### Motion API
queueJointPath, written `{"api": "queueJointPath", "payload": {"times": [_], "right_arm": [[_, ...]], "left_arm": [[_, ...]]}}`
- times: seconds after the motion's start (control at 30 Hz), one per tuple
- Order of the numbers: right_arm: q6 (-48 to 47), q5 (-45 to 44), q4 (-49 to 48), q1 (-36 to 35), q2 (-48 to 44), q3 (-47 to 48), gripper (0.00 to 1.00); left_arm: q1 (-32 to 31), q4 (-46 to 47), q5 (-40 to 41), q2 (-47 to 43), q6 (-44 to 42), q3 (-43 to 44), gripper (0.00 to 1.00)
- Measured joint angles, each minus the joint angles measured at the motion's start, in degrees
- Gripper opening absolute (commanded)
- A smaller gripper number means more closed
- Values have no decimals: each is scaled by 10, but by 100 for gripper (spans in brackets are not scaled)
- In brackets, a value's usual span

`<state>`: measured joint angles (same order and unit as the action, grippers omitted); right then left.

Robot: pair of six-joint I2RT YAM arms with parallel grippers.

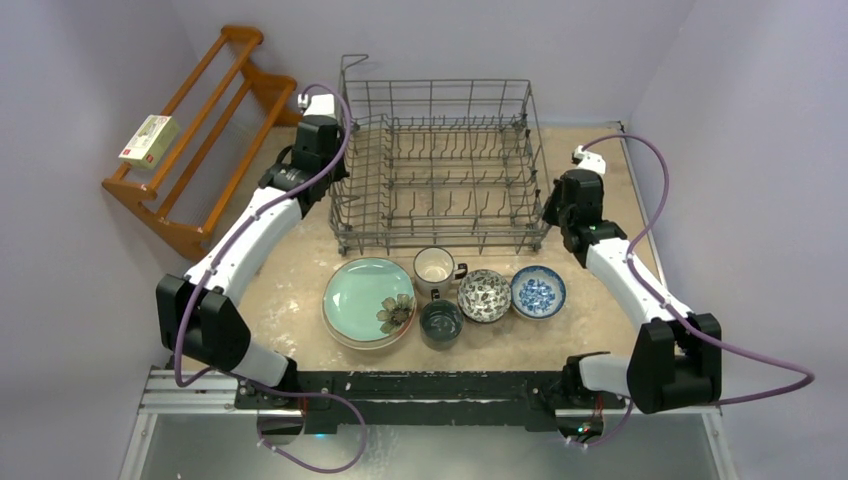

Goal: Load the mixed dishes into the dish rack
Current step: Move the dish rack to the center of the board, then pick up the bowl from the center of the board.

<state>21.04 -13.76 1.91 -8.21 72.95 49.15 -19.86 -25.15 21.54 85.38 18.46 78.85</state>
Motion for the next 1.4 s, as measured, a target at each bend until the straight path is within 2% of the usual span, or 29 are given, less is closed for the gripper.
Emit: {"api": "queueJointPath", "payload": {"times": [0.1,0.17,0.27,0.37,0.5,0.67,0.83,0.9,1.07,1.4], "right_arm": [[1,1,-1,0,-2,-2,9],[3,2,-1,0,-3,-2,24],[33,-2,-2,0,-4,-3,30],[62,-7,-4,0,-6,-3,50],[78,-13,-5,0,-27,-3,64],[78,-22,0,0,-71,-3,79],[68,-31,31,0,-118,-3,84],[67,-30,43,0,-142,-3,85],[70,-10,66,0,-186,-2,99],[90,33,179,0,-233,9,99]], "left_arm": [[0,0,2,0,0,0,4],[0,0,4,0,0,0,10],[-1,3,12,-2,0,0,30],[-2,14,26,-19,3,0,53],[-2,24,38,-40,5,0,65],[-2,17,47,-51,5,1,70],[-2,-12,47,-71,14,0,77],[-2,-22,47,-93,17,-7,80],[-2,-42,26,-165,22,-29,81],[-2,-82,-101,-231,30,-76,82]]}}
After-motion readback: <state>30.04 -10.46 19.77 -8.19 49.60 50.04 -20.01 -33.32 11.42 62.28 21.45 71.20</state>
